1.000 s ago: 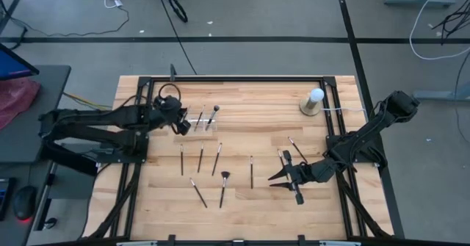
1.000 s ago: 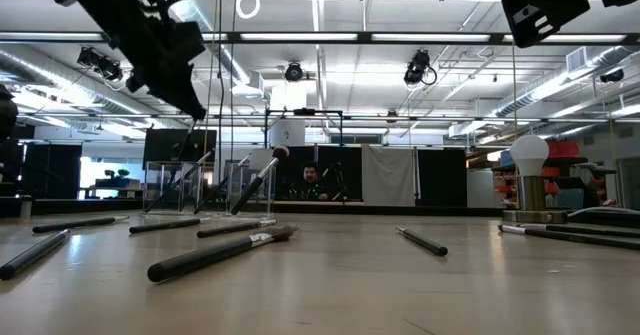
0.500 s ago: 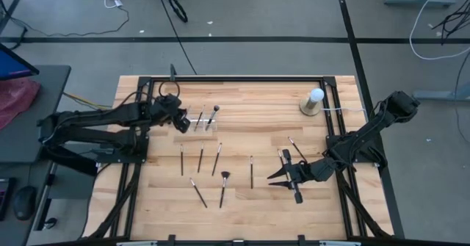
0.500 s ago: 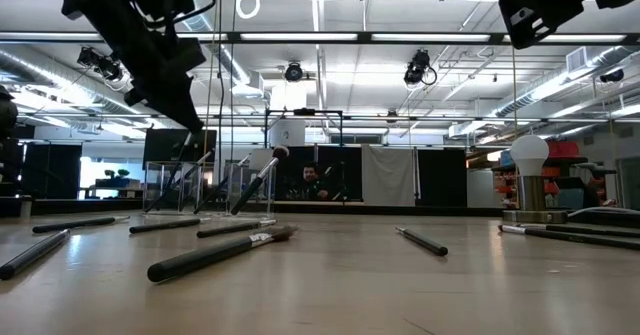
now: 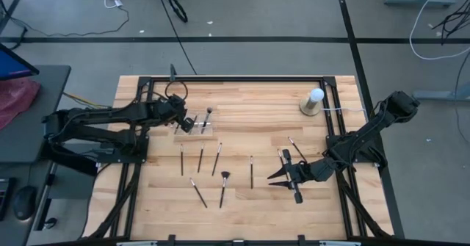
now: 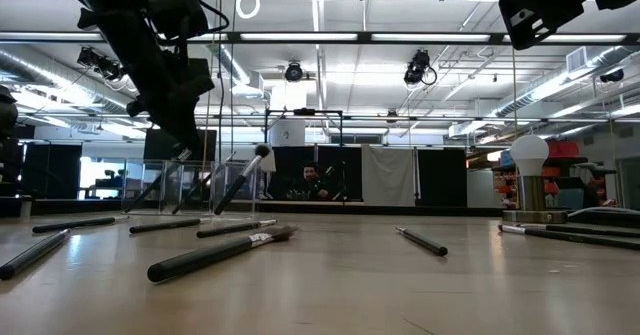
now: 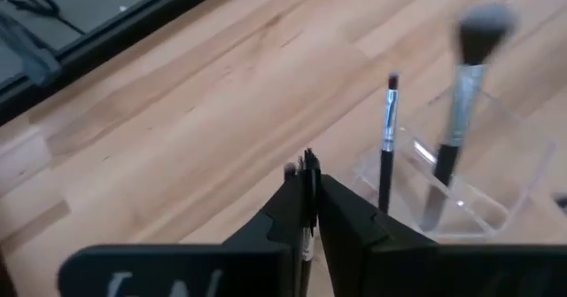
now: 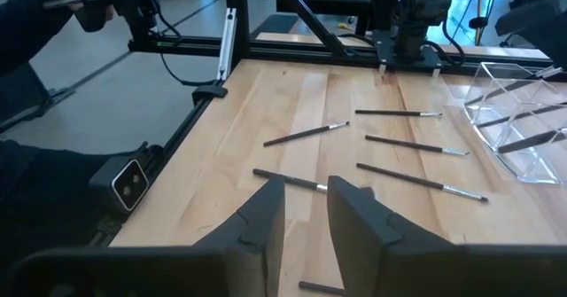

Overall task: Pick & Place Makeup Brushes
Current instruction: Put the black brow brush into the transparent organizer, then put the black eyeshadow brush into the transparent organizer

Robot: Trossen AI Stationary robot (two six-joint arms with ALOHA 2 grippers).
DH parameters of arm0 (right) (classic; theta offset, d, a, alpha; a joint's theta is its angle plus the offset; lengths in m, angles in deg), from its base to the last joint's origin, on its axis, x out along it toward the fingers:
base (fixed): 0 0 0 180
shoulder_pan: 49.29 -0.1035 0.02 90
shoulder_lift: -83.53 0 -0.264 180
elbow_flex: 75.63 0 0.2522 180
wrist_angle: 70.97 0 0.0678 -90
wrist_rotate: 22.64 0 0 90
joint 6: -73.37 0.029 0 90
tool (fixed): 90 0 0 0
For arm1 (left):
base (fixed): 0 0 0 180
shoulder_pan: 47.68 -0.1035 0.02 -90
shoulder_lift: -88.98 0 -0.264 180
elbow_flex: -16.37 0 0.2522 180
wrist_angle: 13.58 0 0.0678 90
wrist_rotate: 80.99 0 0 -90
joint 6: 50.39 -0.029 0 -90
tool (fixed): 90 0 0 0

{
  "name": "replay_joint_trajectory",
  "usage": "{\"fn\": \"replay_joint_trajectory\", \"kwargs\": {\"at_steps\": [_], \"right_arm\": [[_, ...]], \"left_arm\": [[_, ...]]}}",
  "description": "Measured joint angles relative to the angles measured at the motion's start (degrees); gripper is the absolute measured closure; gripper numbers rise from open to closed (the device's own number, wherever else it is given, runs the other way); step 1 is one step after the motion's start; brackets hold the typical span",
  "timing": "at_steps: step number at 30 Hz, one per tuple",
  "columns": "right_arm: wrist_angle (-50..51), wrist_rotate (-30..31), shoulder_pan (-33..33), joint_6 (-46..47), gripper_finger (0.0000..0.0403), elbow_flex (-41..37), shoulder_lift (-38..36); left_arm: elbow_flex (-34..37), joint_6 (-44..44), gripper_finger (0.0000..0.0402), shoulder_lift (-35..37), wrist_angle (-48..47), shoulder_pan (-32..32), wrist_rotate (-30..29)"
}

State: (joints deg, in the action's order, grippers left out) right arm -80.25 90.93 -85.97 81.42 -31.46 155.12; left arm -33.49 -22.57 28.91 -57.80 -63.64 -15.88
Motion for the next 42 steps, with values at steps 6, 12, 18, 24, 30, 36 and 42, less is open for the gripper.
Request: {"fn": "replay_joint_trajectory", "kwargs": {"at_steps": [6, 12, 18, 24, 30, 36, 42], "right_arm": [[0.00, 0.00, 0.02, 0.01, 0.0314, 0.00, 0.00], [-0.02, 0.00, 0.02, 0.00, 0.0314, 0.00, 0.00], [-0.02, 0.00, 0.01, 0.00, 0.0314, 0.00, 0.00], [0.24, 0.00, 0.01, 0.00, 0.0314, 0.00, 0.00], [1.44, 0.00, 0.02, 0.00, 0.0314, -0.28, 0.02], [0.79, 1.54, 0.00, 2.25, 0.0314, -2.84, 0.01], [-3.48, 8.19, 0.04, 5.22, 0.0314, -6.40, 0.02]], "left_arm": [[0.00, 0.06, 0.0310, 0.03, 0.11, 0.00, -0.78], [-0.27, -0.33, 0.0258, 0.47, -0.34, 0.00, -0.75], [-7.14, -0.45, 0.0240, 0.56, -4.14, 0.14, 1.95], [-14.28, -2.65, 0.0251, 0.59, -3.01, 5.70, 3.09], [-9.39, -10.04, 0.0274, 0.31, 20.21, 19.81, -0.08], [2.53, -17.70, 0.0291, -5.05, 52.47, 31.77, -6.59], [5.42, -23.69, 0.0299, -17.80, 76.46, 39.75, -8.14]]}}
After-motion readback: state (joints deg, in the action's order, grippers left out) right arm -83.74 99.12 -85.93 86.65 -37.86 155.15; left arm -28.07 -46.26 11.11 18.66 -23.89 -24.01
